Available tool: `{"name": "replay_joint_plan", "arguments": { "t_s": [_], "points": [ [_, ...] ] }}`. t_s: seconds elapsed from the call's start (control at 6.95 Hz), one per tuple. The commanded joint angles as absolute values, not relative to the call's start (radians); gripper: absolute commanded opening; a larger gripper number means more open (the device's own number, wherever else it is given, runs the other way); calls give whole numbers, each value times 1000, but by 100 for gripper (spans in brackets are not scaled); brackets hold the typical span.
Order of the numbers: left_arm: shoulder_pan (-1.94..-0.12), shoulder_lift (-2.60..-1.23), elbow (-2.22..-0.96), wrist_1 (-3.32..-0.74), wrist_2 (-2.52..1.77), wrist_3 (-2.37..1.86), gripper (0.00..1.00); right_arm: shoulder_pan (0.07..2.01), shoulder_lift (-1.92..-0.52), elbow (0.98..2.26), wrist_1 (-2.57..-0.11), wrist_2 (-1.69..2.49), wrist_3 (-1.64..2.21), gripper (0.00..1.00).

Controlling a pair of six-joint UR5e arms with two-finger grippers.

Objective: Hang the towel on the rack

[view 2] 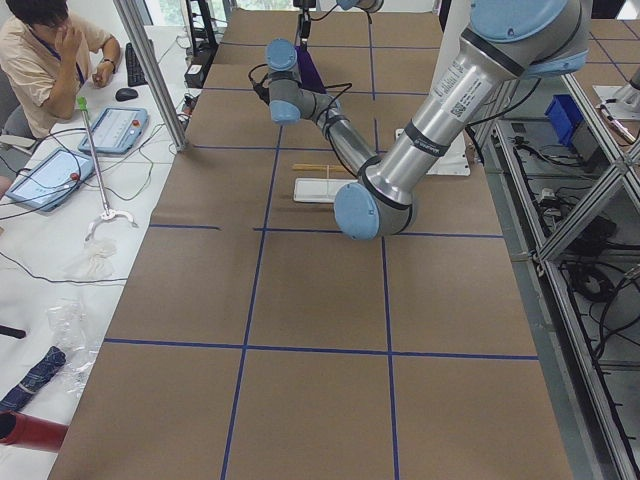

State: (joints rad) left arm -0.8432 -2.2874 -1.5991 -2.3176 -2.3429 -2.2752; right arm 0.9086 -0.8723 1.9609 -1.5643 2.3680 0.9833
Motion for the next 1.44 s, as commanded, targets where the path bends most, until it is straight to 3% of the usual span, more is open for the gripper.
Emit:
{"name": "replay_joint_plan", "arguments": {
  "t_s": [0.0, 0.86, 1.01, 1.15, 1.29],
  "points": [
    [-833, -2313, -1559, -2394, -2265, -2373, 98, 899, -862, 1960, -1534, 2367, 1017, 0],
    [-736, -2309, -1554, -2468, -2065, -2370, 98, 897, -862, 1973, -1453, 2375, 1071, 0],
    [-733, -2309, -1552, -2470, -2065, -2368, 93, 897, -862, 1971, -1441, 2373, 1071, 0],
    [-733, -2310, -1554, -2470, -2065, -2370, 77, 897, -862, 1971, -1440, 2375, 1071, 0],
    [-733, -2310, -1558, -2470, -2065, -2372, 39, 896, -864, 1971, -1440, 2376, 1069, 0]
  ]
}}
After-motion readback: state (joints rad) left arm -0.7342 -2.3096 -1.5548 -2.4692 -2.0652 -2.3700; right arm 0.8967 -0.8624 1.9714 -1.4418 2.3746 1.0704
